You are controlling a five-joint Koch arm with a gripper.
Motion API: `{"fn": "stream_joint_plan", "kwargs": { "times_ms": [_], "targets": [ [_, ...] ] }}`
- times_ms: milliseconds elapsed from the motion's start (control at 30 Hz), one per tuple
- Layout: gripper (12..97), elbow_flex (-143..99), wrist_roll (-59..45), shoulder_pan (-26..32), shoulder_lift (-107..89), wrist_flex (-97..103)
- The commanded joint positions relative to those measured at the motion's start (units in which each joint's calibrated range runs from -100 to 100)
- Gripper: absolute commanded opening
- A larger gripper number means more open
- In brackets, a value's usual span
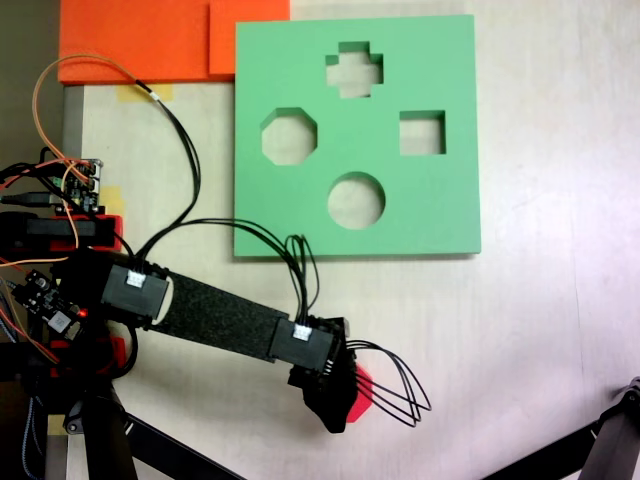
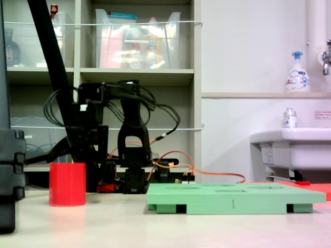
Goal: Put the octagonal pillar block into the corresponding hole
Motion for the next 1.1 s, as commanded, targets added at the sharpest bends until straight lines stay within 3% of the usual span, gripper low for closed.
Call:
{"fn": "stream_joint_plan", "kwargs": {
  "times_ms": [0, 1067],
  "targets": [
    [74.7, 0.82, -0.78, -0.05, 0.45, 2.61],
    [74.8, 0.92, -2.34, -0.83, 9.11, 7.52]
  ]
}}
